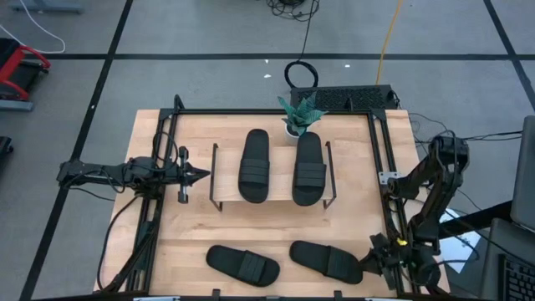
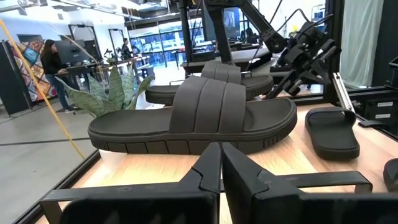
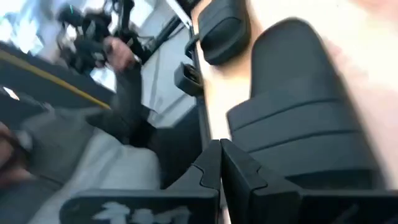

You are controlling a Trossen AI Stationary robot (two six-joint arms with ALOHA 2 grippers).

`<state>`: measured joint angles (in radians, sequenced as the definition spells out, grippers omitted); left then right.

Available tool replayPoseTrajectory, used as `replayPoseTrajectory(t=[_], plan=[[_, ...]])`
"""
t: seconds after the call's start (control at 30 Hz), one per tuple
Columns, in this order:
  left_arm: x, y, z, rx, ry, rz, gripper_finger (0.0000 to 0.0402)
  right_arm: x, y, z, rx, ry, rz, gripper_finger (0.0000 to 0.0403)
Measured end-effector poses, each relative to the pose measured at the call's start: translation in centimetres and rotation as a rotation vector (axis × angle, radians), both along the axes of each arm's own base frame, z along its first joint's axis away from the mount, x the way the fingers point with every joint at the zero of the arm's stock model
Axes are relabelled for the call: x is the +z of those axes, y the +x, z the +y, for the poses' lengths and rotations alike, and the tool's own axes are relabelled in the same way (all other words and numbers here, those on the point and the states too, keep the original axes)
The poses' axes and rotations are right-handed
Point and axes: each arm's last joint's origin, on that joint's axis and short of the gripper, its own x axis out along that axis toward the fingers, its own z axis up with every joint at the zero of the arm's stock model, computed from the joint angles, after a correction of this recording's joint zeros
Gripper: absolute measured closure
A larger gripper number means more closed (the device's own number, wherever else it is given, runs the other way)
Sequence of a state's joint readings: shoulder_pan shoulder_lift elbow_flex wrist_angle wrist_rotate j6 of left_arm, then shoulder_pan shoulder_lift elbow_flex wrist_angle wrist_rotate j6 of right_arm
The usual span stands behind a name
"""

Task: Pick and place slides into the shelf
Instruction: Put the right black slipper under the shelf

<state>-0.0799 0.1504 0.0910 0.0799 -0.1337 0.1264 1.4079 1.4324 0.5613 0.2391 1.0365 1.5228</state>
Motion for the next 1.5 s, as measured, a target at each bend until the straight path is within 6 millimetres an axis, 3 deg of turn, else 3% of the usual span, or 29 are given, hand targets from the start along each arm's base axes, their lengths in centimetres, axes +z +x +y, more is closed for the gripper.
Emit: replayPoseTrajectory(t=[0.2, 0.4, 0.57, 0.87, 1.2, 1.5], plan=[[0.0, 0.0, 0.0, 0.003, 0.102, 0.002, 0.0382, -0.8, 0.4, 0.1, -0.089, 0.149, 0.046, 0.0403], [0.1, 0.0, 0.0, 0.005, 0.152, 0.002, 0.0398, -1.3, 1.3, -0.4, -0.012, -0.043, 0.068, 0.0403], [0.1, 0.0, 0.0, 0.014, 0.181, 0.001, 0.0392, -1.4, 1.6, -0.3, 0.042, -0.004, 0.148, 0.0403], [0.1, 0.0, 0.0, 0.013, 0.166, 0.001, 0.0388, -1.9, 1.4, -0.6, 0.24, -0.413, 0.095, 0.0403], [0.2, 0.0, 0.0, 0.014, 0.119, -0.016, 0.0388, -2.7, 0.7, -1.4, 0.34, -0.59, 0.176, 0.0403], [0.4, 0.0, 0.3, 0.106, 0.064, -0.028, 0.04, -0.5, -0.1, -1.8, 0.388, -0.717, 0.193, 0.0403]])
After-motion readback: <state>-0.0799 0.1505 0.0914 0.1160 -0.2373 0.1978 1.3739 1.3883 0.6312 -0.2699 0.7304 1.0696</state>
